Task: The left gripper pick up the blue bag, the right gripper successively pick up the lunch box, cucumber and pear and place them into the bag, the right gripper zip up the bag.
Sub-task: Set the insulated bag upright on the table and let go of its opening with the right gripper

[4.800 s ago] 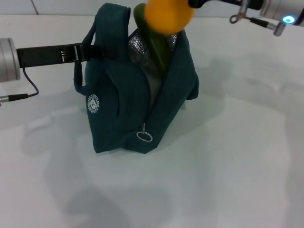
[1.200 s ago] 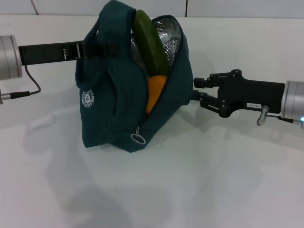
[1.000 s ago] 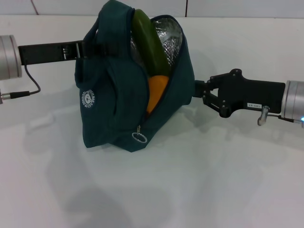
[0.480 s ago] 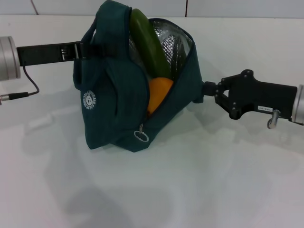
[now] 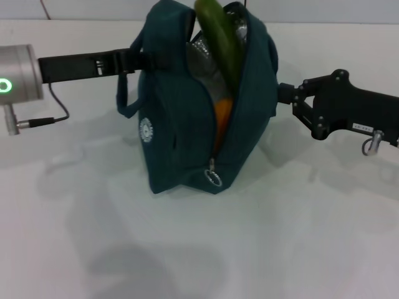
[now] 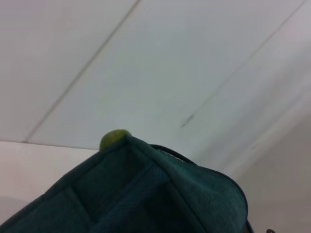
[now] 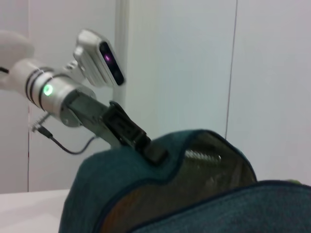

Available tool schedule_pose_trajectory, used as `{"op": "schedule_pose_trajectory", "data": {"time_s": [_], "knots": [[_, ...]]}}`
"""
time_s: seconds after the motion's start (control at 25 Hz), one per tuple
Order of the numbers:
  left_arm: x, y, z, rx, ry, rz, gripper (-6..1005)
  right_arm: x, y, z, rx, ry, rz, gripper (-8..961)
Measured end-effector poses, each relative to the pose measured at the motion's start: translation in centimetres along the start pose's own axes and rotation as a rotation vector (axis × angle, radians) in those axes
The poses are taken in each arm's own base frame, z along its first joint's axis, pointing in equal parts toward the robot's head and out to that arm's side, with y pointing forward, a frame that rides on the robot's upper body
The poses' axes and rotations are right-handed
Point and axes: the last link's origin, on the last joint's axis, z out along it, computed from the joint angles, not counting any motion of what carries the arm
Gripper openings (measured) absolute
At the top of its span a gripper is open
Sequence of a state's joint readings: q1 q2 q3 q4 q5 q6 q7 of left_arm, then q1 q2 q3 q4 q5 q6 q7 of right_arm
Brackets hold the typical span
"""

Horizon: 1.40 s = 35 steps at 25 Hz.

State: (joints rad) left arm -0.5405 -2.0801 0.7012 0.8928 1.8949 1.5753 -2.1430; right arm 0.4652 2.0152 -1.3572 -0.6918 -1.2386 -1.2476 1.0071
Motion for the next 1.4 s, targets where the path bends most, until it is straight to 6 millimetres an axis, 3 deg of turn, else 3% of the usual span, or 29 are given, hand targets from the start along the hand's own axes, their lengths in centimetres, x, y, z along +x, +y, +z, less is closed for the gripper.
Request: {"op": "schedule_pose_trajectory", "data": {"time_s": [0.24, 0.6, 0.72, 1.04, 1.4], "knots": [[-0.2, 0.3, 1.1, -0.032, -0.013, -0.009, 47, -0.4, 0.5, -1.8, 0.0, -0.034, -0.013, 2], [-0.6, 0.5, 2.3, -0.08, -0.009, -0.03, 47, -1.4, 1.3, -8.9, 0.047, -0.132, -0.025, 1], [-1.2, 0.4, 2.6, -0.092, -0.008, -0.048, 47, -1.2, 1.6, -10.4, 0.061, -0.139, -0.019, 1], [-2.1, 0.3, 3.5, -0.113, -0.019, -0.074, 47, -0.4, 2.1, -10.7, 0.05, -0.108, 0.006, 7], [-2.6, -0.1, 2.9, -0.099, -0.009, -0.09, 48, 1.5, -2.2, -10.3, 0.265, -0.085, 0.236, 86]]}}
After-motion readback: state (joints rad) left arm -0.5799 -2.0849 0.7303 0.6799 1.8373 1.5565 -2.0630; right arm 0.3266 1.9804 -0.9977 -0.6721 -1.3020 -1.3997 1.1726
